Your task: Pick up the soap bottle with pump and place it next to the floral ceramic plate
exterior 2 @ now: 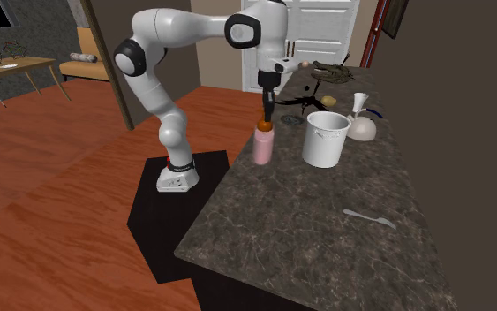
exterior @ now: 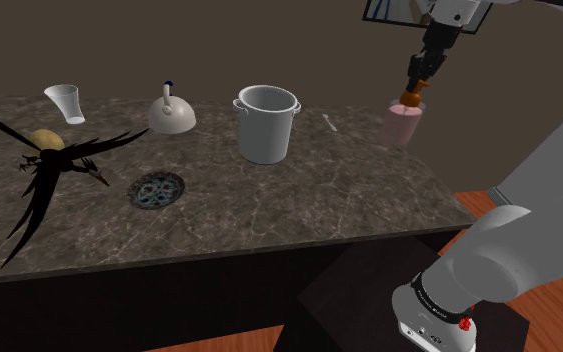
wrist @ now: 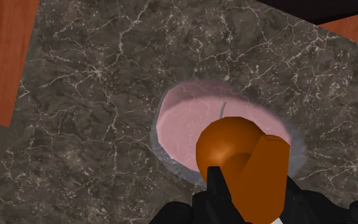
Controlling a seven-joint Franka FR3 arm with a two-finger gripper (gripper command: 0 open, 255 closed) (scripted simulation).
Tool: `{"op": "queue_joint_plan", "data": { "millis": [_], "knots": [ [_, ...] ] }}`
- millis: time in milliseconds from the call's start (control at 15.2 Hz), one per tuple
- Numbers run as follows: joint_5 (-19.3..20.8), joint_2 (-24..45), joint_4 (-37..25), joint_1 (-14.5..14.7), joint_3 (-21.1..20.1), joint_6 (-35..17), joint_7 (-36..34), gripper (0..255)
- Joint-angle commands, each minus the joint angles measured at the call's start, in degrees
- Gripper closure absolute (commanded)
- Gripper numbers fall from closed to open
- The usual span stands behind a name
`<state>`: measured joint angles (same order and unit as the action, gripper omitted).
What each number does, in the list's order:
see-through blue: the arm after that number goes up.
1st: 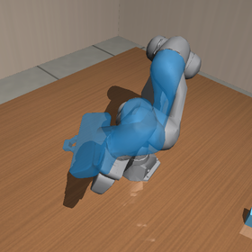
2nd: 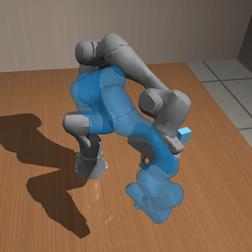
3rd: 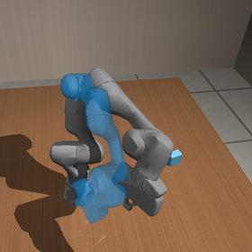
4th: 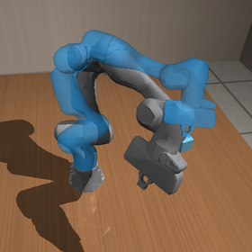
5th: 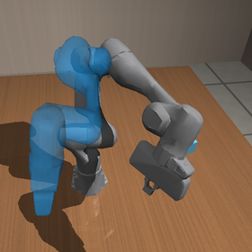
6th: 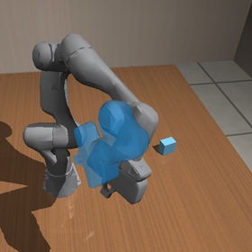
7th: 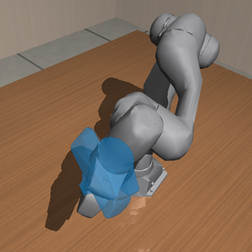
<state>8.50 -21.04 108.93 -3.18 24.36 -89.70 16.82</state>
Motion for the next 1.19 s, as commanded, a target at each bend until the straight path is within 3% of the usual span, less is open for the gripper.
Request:
{"op": "queue_joint_plan", "data": {
  "millis": [0, 528, 1122],
  "knots": [
    [-0.1, 0.3, -1.9, 0.1, -0.1, 1.6, 0.1, 255],
    [-1.0, 2.6, -10.0, 0.4, 0.0, 7.5, 0.9, 255],
    [-3.1, -0.4, -6.1, 4.2, -9.7, 7.6, -12.7, 255]
  ]
}}
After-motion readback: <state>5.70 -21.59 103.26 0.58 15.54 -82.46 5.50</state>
